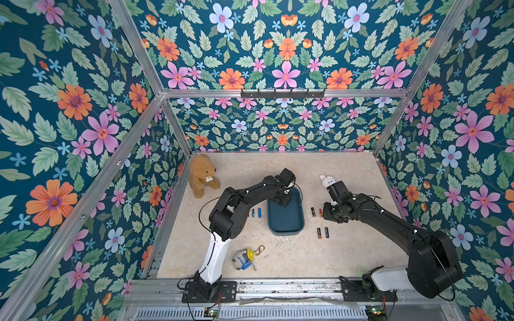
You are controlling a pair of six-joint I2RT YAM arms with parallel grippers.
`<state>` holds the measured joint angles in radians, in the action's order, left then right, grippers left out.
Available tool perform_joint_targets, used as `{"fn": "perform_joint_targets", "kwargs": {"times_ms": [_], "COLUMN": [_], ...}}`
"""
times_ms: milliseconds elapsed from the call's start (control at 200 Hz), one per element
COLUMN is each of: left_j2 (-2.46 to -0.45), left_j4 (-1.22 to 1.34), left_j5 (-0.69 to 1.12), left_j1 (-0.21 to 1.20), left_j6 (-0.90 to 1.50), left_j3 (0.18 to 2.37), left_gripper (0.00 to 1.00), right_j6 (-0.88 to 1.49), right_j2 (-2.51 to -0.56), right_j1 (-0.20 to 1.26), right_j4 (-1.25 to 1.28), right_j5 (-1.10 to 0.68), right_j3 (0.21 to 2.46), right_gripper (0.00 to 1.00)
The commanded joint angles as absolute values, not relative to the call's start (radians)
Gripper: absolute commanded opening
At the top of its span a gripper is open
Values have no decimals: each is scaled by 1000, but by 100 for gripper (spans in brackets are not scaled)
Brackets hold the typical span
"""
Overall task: Take the batteries out of the storage box
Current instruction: Pick up the battery from the storage box.
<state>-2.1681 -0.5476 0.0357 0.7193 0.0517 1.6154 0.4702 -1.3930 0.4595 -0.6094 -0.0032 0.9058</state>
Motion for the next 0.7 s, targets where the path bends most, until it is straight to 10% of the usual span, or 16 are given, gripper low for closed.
{"fn": "perform_joint_targets", "kwargs": {"times_ms": [0,695], "left_j2": [-2178,-1924], "left_j4": [-589,-542], "left_j5": [26,-4], "left_j1": [723,726], "left_j6": [94,304], "left_j3": [1618,1493], "left_gripper": [11,7], "right_j6": [451,398], "right_j2": [-1385,-1344], "right_j1": [459,459], "right_j4": [-585,-494], "right_j5": [-15,-77], "right_j3": [900,879], "right_gripper": [38,38]}}
